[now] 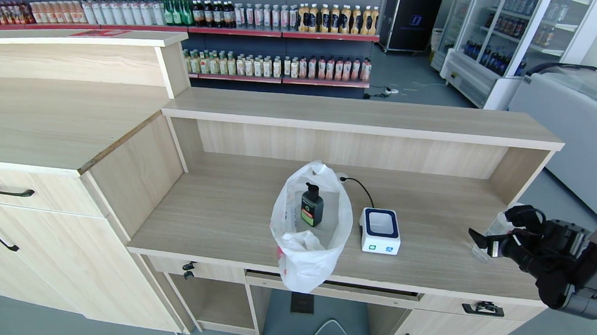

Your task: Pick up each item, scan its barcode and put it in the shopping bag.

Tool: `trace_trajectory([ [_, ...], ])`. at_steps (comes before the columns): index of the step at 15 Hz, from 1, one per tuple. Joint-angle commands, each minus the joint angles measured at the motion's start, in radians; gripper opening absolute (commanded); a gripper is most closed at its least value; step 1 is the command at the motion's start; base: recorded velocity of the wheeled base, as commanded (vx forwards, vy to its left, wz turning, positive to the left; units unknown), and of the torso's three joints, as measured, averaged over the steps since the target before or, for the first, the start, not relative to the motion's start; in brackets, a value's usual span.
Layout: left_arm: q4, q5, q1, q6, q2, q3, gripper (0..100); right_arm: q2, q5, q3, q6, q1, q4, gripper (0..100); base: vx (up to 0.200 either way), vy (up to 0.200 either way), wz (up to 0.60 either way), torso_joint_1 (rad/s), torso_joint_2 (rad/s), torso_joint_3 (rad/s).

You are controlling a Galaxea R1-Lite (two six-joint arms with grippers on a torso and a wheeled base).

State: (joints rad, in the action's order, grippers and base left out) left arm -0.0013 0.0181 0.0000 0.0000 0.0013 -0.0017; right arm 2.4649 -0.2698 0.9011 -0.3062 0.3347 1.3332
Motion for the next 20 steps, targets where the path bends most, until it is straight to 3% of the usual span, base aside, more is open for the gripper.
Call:
trace_trajectory([
  [1,0.0,0.0,0.0,0.0,0.0,0.0,100,0.016,0.0,0.015,-0.001,0.0,0.0,100,0.0,0.0,0.0,0.0,0.0,0.0],
  [7,0.0,0.0,0.0,0.0,0.0,0.0,100,0.042,0.0,0.071,0.001,0.0,-0.002,100,0.0,0.0,0.0,0.0,0.0,0.0],
  [8,0.0,0.0,0.0,0.0,0.0,0.0,100,0.045,0.0,0.071,0.001,0.0,-0.002,0,0.0,0.0,0.0,0.0,0.0,0.0],
  [20,0.0,0.0,0.0,0.0,0.0,0.0,100,0.052,0.001,0.111,0.004,0.0,-0.002,0,0.0,0.0,0.0,0.0,0.0,0.0],
])
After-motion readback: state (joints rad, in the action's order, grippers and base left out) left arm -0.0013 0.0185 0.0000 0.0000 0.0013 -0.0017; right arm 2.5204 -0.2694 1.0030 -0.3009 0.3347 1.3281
